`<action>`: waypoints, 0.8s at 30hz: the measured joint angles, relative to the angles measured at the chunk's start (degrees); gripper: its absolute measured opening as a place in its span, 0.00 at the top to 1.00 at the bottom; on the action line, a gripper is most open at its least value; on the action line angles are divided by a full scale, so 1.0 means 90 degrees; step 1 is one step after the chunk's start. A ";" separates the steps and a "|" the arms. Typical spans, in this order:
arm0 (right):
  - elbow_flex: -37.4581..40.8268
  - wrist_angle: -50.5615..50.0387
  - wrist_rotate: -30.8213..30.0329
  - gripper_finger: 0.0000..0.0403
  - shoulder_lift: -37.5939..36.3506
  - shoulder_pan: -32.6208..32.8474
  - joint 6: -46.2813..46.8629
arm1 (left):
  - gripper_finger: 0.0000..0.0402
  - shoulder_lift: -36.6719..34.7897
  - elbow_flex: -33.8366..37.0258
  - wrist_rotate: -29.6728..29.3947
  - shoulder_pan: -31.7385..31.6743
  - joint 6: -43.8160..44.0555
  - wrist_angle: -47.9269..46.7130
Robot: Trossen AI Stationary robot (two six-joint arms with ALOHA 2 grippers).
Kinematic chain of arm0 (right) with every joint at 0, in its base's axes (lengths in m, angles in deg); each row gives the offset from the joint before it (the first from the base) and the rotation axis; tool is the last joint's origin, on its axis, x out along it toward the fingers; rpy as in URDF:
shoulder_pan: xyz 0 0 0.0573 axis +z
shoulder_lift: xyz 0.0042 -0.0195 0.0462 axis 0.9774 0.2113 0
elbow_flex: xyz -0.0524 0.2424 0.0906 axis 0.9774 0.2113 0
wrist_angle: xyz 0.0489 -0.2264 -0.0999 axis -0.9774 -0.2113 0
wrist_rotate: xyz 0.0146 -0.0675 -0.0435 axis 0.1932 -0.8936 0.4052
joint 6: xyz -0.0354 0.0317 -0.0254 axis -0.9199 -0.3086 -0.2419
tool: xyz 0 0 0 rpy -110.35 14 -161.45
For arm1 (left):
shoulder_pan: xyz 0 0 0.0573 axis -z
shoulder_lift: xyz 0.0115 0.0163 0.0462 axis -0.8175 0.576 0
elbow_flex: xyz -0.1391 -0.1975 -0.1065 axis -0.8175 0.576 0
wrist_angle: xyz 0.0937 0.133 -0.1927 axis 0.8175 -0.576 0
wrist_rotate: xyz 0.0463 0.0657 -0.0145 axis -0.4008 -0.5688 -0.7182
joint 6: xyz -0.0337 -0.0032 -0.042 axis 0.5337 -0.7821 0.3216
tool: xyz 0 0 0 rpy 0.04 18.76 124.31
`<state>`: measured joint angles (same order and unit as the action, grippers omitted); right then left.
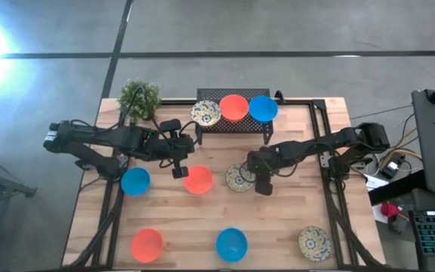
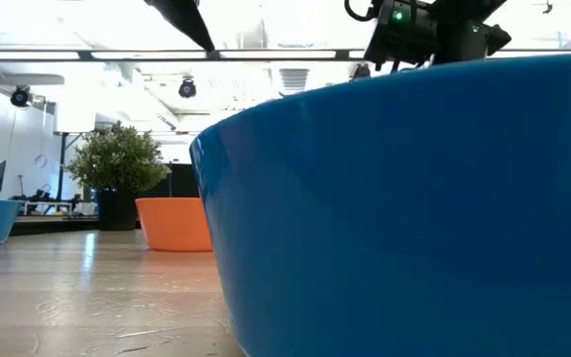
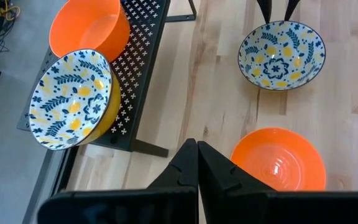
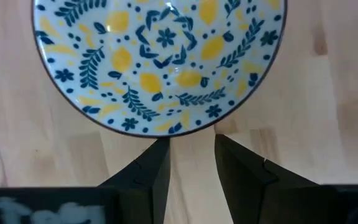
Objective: Pick & Place Mini bowls
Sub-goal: Stack the top yellow patterned bowl on the yellow patterned bowl on the shelf
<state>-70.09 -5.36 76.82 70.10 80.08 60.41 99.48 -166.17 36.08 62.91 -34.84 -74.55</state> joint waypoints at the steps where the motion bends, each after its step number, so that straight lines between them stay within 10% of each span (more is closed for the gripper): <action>1: 0.0000 0.0058 -0.0001 0.69 0.0000 0.0000 0.0001 | 1.00 0.0000 0.0000 0.0000 0.0000 0.0000 0.0001; 24: -0.0080 0.0412 -0.0040 0.71 -0.0432 -0.0002 -0.0282 | 1.00 -0.0007 0.0019 0.0001 0.0000 0.0039 0.0008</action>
<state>-70.81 -1.65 76.46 66.21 80.06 57.88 99.42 -165.99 36.09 62.91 -34.49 -74.47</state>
